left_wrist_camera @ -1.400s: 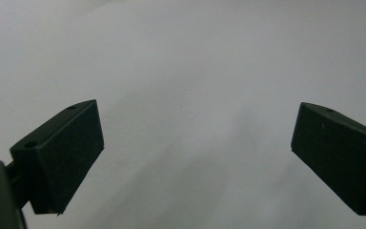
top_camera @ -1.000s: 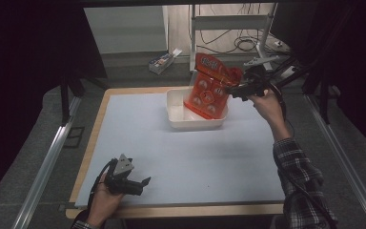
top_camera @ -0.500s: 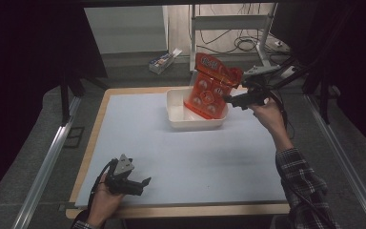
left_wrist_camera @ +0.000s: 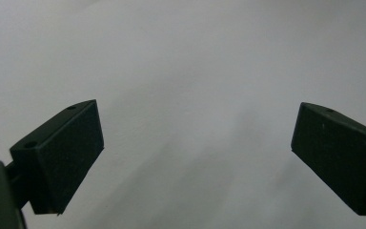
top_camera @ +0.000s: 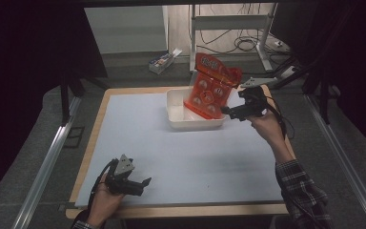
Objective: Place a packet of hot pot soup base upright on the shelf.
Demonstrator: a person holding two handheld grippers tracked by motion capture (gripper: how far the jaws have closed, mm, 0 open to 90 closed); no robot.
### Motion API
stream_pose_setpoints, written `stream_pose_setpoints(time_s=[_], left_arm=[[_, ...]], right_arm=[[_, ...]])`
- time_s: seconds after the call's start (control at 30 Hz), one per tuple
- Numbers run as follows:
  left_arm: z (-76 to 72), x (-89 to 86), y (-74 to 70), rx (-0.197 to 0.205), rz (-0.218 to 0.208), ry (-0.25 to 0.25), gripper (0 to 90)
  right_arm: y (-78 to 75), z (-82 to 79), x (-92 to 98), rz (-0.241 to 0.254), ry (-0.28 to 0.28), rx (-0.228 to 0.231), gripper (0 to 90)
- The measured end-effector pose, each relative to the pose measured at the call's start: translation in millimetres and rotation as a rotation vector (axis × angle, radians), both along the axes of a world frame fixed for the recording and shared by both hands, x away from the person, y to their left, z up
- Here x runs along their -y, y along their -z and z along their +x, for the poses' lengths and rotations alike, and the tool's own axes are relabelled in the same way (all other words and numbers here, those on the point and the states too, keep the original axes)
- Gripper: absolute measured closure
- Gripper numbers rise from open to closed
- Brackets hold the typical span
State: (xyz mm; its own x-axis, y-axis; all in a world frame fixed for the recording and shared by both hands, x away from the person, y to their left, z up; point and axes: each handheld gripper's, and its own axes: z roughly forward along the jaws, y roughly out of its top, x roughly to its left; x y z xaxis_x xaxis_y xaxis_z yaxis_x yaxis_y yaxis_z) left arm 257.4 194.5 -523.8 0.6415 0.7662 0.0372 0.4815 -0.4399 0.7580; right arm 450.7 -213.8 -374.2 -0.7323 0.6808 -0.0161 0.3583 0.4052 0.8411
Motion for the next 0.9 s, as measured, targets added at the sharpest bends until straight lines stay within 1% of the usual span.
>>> stream_pose_setpoints(time_s=[0.17,0.33,0.53,0.6,0.7,0.9], left_arm=[[0.0,0.0,0.0,0.0,0.0,0.0,3.5],[-0.1,-0.2,-0.2,0.002,0.001,0.0,3.4],[-0.2,-0.3,-0.3,0.003,0.0,0.0,3.5],[-0.3,-0.3,-0.4,0.003,0.001,0.0,3.4],[-0.7,-0.2,-0.7,0.006,0.001,0.001,3.4],[-1.0,-0.5,-1.0,0.008,-0.002,0.002,3.5]], right_arm=[[8.3,-9.2,0.2,0.007,-0.008,0.007,0.0],[19.1,-18.8,0.1,0.003,-0.015,0.015,0.0],[28.4,-28.2,3.2,0.024,-0.02,0.013,0.0],[30.1,-31.6,4.4,0.026,-0.021,0.015,0.0],[30.4,-36.7,5.2,0.013,-0.024,0.019,0.0],[30.5,-48.6,7.4,0.021,-0.034,0.026,0.0]])
